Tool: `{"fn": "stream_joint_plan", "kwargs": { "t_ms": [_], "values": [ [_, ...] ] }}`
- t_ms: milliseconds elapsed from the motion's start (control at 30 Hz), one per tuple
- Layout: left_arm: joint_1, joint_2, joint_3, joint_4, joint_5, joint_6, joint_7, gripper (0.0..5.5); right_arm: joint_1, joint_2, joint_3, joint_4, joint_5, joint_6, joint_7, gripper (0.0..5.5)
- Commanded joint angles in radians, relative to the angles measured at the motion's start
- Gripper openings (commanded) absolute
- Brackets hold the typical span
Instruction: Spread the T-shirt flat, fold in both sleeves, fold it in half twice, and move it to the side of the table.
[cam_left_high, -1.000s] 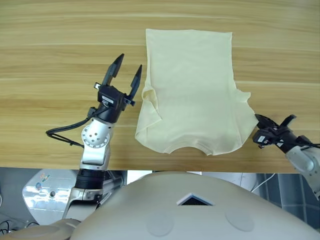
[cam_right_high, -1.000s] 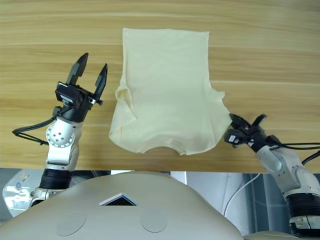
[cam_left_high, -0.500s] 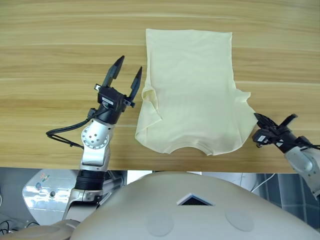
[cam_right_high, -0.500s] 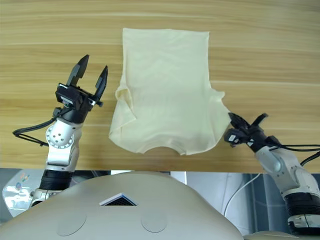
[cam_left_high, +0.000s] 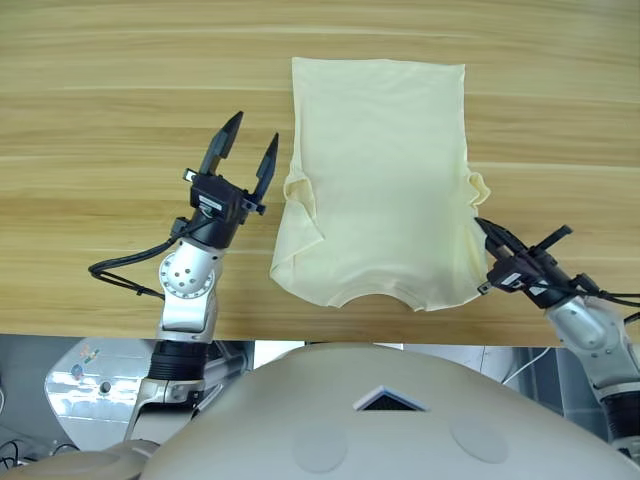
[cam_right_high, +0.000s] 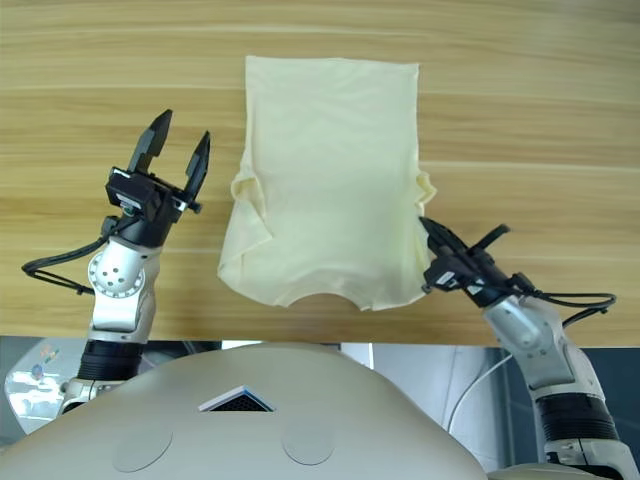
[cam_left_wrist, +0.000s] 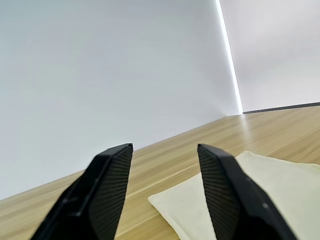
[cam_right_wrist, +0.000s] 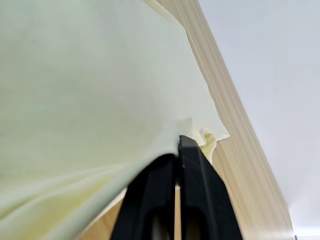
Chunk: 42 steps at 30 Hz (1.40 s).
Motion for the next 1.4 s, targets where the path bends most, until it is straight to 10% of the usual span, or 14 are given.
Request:
{"fn": "stream_joint_plan", "kwargs": {
  "t_ms": [33, 200, 867, 1400],
  "values": [
    [-0.009, -0.005, -0.012, 0.009, 0.004, -0.007, -0.013, 2.42, -0.034, 0.013, 0.020, -0.018, -0.017, 0.023, 0.043, 0.03],
    [-0.012, -0.005, -0.012, 0.018, 0.005, -0.012, -0.016, 2.42, -0.061, 0.024, 0.056, -0.006, -0.045, 0.031, 0.080, 0.03],
    [-0.073, 0.104, 0.155, 0.106, 0.193, 0.201, 0.124, 2.42, -0.078, 0.023, 0.051, -0.010, -0.071, 0.066, 0.112, 3.18],
    [-0.027, 0.166, -0.107, 0.060, 0.507, 0.363, 0.086, 2.42, -0.165, 0.135, -0.074, -0.122, 0.121, 0.132, 0.058, 3.18]
  ]
}}
